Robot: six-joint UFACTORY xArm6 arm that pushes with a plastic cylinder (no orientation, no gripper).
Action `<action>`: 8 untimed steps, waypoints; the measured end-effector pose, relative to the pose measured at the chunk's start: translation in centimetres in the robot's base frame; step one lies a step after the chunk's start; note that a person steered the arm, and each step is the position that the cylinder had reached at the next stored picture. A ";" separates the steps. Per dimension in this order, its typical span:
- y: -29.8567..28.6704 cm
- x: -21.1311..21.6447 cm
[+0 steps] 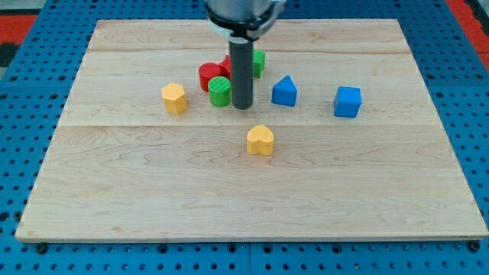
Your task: Move the blue blocks into the yellow heart
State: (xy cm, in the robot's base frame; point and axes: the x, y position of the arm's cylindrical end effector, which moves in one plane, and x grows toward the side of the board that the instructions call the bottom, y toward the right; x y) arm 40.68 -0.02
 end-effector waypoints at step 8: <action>10.3 3.1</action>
State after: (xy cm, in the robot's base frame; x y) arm 43.74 10.32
